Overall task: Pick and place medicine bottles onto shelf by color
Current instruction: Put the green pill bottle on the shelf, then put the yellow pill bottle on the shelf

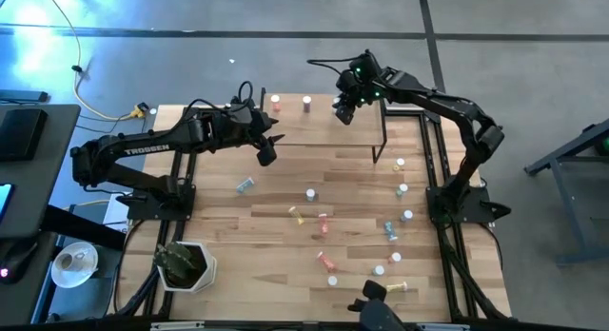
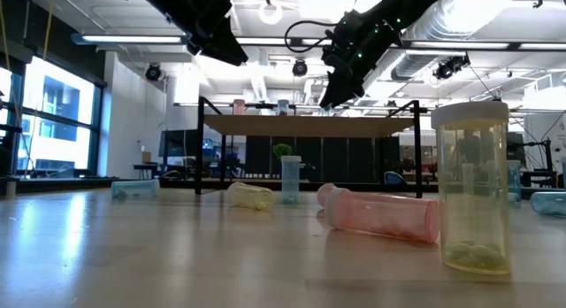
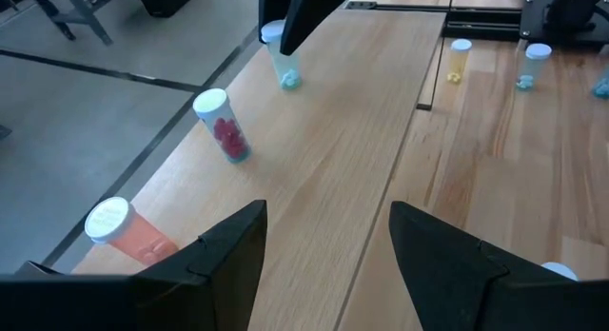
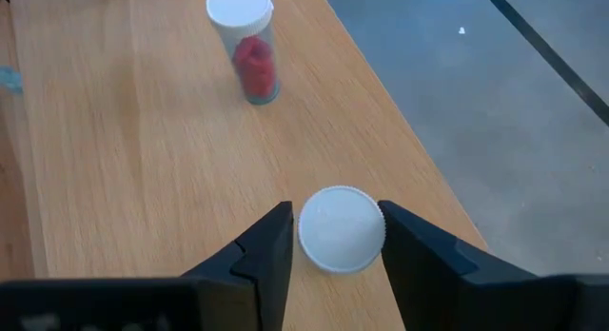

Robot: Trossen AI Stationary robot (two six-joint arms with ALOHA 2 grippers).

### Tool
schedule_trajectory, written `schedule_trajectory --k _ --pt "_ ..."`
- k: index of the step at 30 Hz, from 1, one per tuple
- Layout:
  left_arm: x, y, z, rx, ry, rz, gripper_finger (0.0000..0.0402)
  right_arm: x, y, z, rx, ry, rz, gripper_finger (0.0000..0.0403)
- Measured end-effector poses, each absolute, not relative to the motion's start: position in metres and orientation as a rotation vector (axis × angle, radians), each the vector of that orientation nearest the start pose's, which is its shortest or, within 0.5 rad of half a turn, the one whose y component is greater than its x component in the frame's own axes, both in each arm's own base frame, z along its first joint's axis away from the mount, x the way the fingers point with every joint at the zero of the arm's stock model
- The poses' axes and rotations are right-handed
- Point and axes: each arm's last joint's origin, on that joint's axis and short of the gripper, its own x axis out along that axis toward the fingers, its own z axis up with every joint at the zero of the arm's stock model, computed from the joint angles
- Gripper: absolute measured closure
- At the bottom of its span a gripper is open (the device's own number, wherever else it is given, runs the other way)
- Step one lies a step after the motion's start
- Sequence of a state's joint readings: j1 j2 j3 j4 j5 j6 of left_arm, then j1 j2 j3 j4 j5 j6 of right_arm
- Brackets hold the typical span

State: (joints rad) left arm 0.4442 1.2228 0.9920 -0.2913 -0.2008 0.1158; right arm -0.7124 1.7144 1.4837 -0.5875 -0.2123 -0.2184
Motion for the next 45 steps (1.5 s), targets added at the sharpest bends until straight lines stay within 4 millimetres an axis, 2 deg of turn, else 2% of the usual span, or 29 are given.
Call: schedule_trajectory --k 15,23,30,35,45 --pt "0.237 0.119 0.306 0.045 0.563 0.598 0.0188 0.288 -0.241 0.301 0.145 0.768 -0.387 0.0212" --pt "0.237 0.119 0.306 0.045 0.563 0.598 0.0188 0.286 -0.239 0.324 0.122 0.738 -0.387 0.0212" --pt "0.237 0.119 0.305 0.044 0.569 0.597 0.0188 0.281 -0.235 0.343 0.146 0.780 -0.377 0.0212" --pt "0.237 0.119 0.305 0.044 0.569 0.598 0.0188 0.280 -0.227 0.353 0.145 0.811 -0.350 0.0212" --pt "0.237 0.119 0.305 0.035 0.567 0.600 0.0188 0.262 -0.189 0.375 0.133 0.861 -0.271 0.0212"
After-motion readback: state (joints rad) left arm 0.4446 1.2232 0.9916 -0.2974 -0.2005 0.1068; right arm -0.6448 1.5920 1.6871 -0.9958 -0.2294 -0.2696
